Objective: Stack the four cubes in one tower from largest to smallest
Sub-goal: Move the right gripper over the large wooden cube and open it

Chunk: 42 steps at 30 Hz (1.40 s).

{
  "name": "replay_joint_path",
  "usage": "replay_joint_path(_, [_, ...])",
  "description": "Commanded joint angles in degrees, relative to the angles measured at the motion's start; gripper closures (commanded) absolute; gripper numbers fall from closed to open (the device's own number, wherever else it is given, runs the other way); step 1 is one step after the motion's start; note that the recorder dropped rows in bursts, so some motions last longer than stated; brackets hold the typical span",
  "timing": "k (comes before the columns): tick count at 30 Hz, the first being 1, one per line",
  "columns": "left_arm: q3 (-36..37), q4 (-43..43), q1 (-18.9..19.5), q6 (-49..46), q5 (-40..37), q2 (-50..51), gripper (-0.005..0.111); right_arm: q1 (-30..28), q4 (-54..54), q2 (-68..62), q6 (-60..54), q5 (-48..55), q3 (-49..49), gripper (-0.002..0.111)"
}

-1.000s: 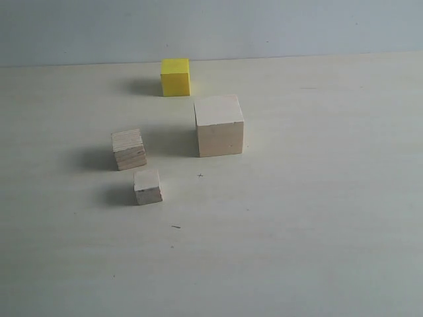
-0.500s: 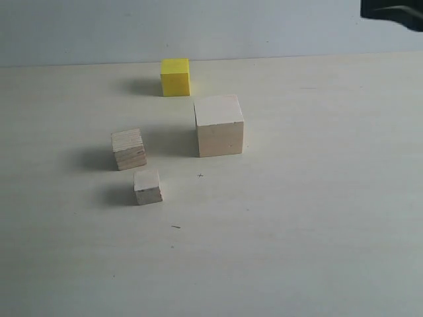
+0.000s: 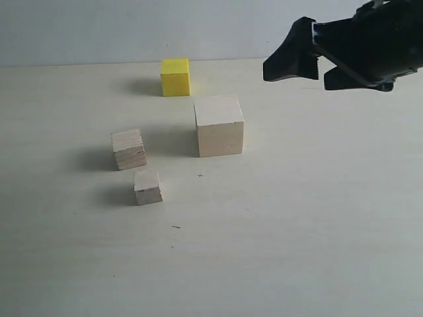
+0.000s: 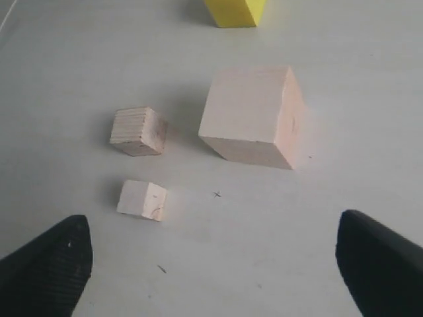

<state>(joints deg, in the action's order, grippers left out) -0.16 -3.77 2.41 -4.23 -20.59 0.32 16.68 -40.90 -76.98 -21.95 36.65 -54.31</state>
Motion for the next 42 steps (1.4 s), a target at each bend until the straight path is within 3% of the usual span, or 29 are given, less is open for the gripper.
replay_joint_path(1, [0.2,0.0,0.2,0.2,0.3,-0.3,0.107,3.2,-1.1,-3.6,-1.2,0.6,-5.6,0.014])
replay_joint_path(5, [0.2,0.0,0.2,0.2,0.3,-0.3,0.107,7.1,1.3,-7.9,-0.4,1.2,-11.2,0.014])
replay_joint_path(8, [0.2,0.0,0.2,0.2,0.3,-0.3,0.107,10.0,8.6,-15.0,7.5,2.4,-17.7,0.014])
replay_joint_path(19, [0.2,0.0,0.2,0.2,0.3,-0.3,0.107,10.0,21.8,-29.3,23.3,13.9,-34.7,0.014])
replay_joint_path(29, [0.2,0.0,0.2,0.2,0.3,-0.3,0.107,10.0,25.5,-38.0,27.9,25.9,-48.0,0.018])
replay_joint_path(42, [0.2,0.0,0.2,0.2,0.3,-0.3,0.107,10.0,21.8,-45.3,27.9,24.1,-50.0,0.018])
